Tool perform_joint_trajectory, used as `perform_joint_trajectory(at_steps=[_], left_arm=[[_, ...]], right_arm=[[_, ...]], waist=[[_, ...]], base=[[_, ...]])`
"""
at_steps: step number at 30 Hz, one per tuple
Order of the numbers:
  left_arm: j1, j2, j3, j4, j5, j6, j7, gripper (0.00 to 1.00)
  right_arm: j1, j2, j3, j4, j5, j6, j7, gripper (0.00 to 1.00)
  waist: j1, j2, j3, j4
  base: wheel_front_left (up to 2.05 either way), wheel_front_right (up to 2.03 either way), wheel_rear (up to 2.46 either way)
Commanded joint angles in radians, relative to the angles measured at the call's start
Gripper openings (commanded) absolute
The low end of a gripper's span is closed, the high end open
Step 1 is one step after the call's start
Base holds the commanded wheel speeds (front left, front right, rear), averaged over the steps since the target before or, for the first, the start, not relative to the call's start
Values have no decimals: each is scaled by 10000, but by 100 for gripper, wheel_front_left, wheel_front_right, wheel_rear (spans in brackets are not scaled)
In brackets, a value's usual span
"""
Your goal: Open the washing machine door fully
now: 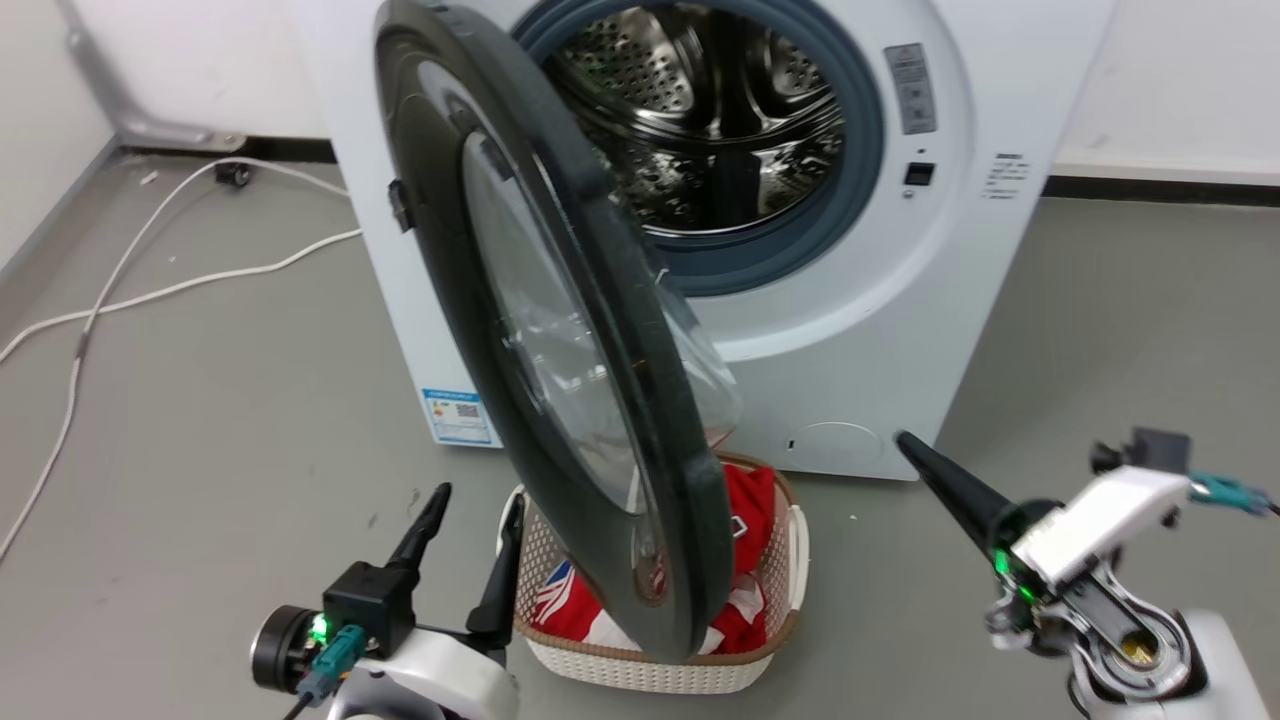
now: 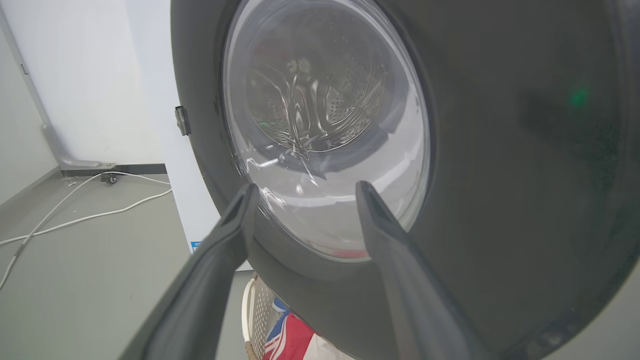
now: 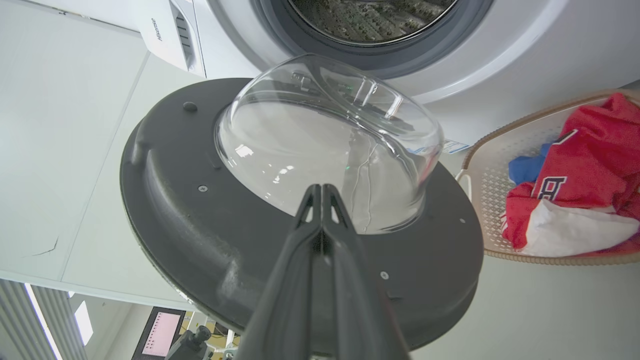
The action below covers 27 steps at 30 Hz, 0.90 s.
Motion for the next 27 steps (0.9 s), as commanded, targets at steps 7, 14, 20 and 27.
perform_joint_trajectory(at_steps=[7,14,20,27], left_arm=[[335,194,344,-88,-218,278,-23,100],[475,309,462,-83,-345,411,14,100],[469,427,496,-142,-343,495,14,100],[406,535,575,-213,-390,644,57,100]], right_arm=[[1334,-172,-833,-718,-1279,2,-1440,44],[2029,-303,-1427,-1584,-2893,2,-2941,100],[2350,-801,-1895,-2854,-6089,1,-4763,100],[2725,-734,-2045,-4445,-9473,1,-5237,100]], waist=[[1,0,-311,-613],[1,0,-400,-812],[1,0,-404,-879],[1,0,-402,-970]], base=[[0,0,0],[0,0,0],[0,0,0],[0,0,0]])
